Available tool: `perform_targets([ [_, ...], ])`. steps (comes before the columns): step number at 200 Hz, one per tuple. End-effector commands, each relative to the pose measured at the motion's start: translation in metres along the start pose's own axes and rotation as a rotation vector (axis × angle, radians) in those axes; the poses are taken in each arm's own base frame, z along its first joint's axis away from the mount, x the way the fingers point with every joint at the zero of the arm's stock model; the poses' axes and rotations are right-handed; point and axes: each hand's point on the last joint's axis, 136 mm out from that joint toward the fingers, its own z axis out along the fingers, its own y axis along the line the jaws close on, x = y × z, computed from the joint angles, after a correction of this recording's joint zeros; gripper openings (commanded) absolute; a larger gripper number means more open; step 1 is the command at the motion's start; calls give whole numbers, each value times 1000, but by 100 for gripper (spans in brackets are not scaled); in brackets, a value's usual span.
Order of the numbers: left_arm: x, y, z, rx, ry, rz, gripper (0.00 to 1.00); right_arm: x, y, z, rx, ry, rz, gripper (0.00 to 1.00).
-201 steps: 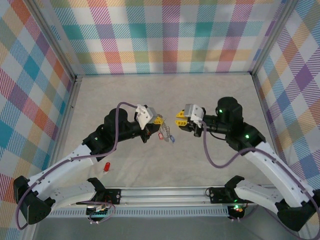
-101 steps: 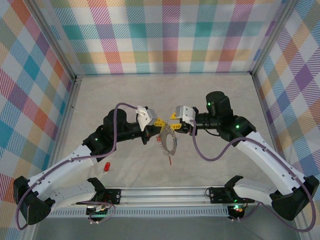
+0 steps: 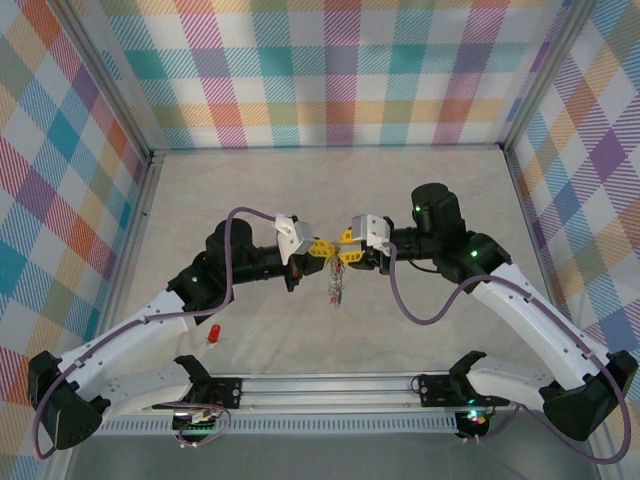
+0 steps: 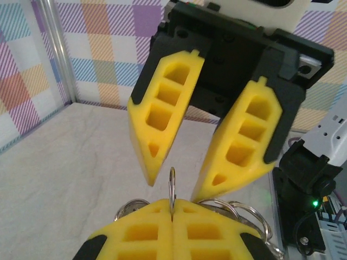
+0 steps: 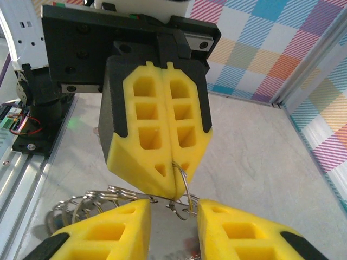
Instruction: Put the keys on the keyring
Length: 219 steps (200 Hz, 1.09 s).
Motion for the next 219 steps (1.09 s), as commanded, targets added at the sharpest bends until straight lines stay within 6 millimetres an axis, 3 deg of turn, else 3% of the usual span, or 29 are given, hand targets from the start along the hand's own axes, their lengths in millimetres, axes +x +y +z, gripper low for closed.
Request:
perform_targets([
  [1, -18, -7, -3, 44, -71, 71, 0, -4, 2, -2, -4, -25, -35, 22],
  [82, -18, -21, -1, 135, -74, 110, 0, -14, 24, -4, -117, -108, -53, 21],
  [118, -19, -26, 0, 168, -80, 127, 0, -14, 23, 0, -136, -109, -40, 0],
  [149, -12, -21, -1, 137, -40, 134, 0, -11, 18, 1, -109, -93, -44, 0],
  [180, 7, -14, -5, 89, 63, 157, 10, -6, 13, 0, -68, -58, -23, 0],
  [198, 11, -9, -10, 42, 75, 163, 22, -1, 11, 0, -44, -43, 14, 0],
  [219, 11, -2, -16, -18, 76, 170, 28, 5, 6, 2, 3, -54, 61, 0],
])
